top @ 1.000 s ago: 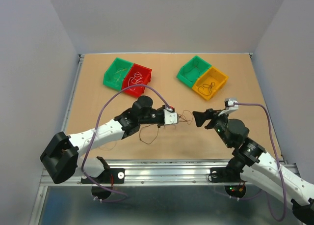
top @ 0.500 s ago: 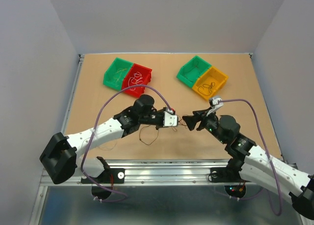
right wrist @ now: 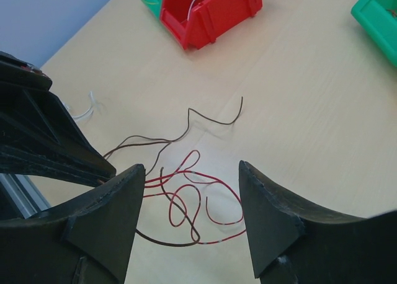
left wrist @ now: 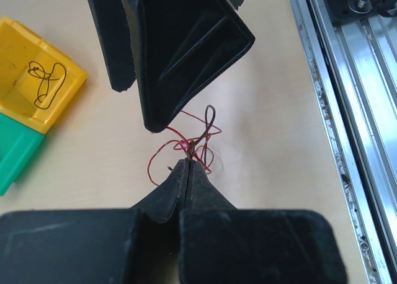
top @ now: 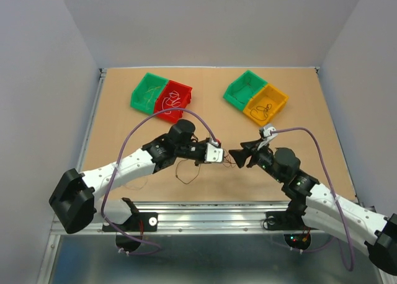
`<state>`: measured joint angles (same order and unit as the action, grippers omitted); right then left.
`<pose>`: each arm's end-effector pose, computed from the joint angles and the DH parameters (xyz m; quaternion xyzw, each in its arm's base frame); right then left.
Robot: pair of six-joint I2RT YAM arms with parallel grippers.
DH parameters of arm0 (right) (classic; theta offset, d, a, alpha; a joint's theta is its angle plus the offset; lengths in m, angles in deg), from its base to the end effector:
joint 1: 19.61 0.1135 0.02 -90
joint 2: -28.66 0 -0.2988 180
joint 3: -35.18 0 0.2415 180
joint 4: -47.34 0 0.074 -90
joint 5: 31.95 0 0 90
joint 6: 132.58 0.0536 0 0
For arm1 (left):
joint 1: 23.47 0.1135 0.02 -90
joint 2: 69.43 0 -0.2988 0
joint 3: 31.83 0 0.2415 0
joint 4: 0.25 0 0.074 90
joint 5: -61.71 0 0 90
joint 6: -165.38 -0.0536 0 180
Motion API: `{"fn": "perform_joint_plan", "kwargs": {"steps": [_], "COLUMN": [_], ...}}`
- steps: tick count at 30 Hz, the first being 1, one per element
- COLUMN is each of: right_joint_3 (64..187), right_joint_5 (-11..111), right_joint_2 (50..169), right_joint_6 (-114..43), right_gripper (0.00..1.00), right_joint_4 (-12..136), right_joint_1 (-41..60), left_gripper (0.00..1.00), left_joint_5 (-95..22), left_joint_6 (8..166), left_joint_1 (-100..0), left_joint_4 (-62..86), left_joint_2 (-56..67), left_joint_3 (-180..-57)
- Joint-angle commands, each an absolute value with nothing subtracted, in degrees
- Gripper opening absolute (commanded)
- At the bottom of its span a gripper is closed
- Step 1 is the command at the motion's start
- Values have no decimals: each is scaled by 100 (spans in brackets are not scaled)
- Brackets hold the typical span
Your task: Untangle the cables
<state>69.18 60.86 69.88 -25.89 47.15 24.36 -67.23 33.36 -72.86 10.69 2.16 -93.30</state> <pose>0.1180 0.1102 0.2644 -0.1608 0.7316 0.3186 0.5809 0.1510 -0.2279 0.3130 0.6881 0.4078 -0.3085 0.5148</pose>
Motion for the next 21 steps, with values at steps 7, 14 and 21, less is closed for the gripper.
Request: {"fn": "perform_joint_plan", "kwargs": {"steps": [7, 14, 21], "right_joint_3": [6662, 6679, 6811], "right_joint_5": [5937, 5690, 6068], "right_joint_2": [6839, 7243, 7516], "right_joint_6": [-2658, -2720, -2843], "right_gripper": [64, 66, 67], "right_joint_4": [4247, 4001, 3905], "right_joint_1": [2460, 2460, 2460], "left_gripper": [0, 0, 0], "left_joint_5": [-6907, -7083, -7338], "left_joint_6": [3284, 3301, 3082], "left_joint_1": [-7049, -6970, -6970], "left_joint_4": [1053, 1071, 1378], "left_joint_2": [-184, -298, -298], "left_joint_3": [-9587, -9578, -9648]}}
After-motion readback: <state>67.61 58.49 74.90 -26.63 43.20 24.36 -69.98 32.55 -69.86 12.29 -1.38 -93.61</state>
